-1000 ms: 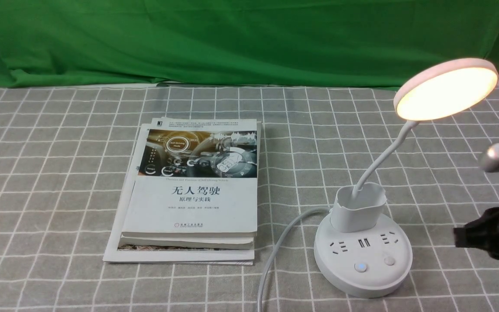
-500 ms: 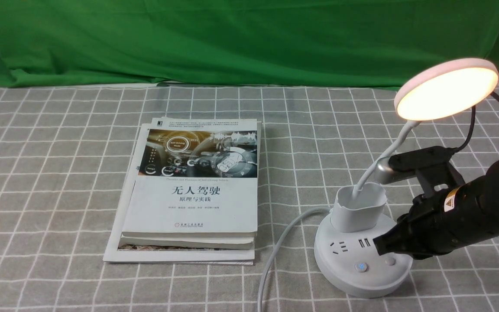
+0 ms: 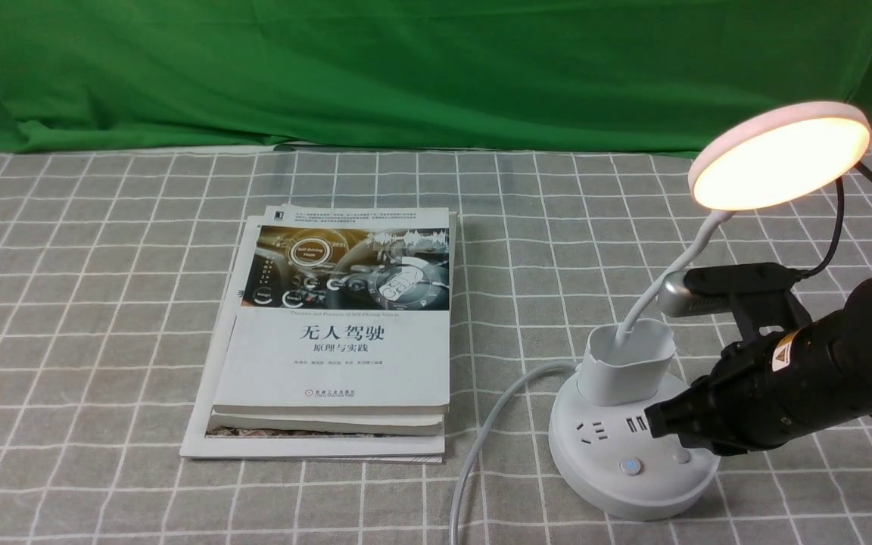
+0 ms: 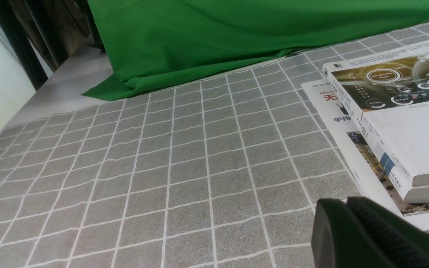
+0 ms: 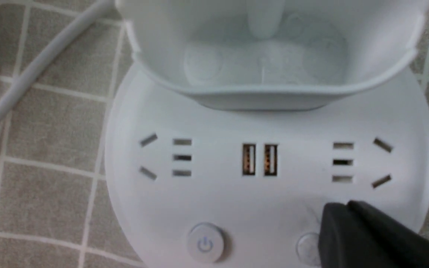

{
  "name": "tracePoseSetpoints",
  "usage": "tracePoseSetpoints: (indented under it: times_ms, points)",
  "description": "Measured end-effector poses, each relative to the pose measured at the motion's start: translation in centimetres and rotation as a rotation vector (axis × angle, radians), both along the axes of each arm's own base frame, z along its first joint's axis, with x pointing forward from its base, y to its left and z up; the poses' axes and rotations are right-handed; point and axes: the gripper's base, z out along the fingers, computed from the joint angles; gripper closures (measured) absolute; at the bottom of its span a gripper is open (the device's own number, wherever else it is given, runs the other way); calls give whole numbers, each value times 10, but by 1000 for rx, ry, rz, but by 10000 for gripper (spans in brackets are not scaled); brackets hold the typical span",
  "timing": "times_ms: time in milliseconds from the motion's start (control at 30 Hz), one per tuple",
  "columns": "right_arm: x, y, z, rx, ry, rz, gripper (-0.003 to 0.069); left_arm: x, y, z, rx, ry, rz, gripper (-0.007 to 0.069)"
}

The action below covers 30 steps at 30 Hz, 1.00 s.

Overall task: Turn off the desk lamp on the grey coffee tablecloth by hand.
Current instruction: 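Press the power button on the lamp base to turn the lamp off with the right gripper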

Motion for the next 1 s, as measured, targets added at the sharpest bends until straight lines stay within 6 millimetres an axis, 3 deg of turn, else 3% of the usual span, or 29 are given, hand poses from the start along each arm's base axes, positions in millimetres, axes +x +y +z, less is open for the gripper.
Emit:
tracePoseSetpoints:
  times_ms: [533,633,867,1000]
  points:
    - [6,5,-10,34,50,-51,610,0,0,0,0,0,0,604]
    - [4,4,-5,34,43,-46,610,0,0,0,0,0,0,604]
    - [-1,1,26,57,-62,-29,609,0,0,0,0,0,0,604]
    - [-2,1,25,66,-45,-58,609,0,0,0,0,0,0,604]
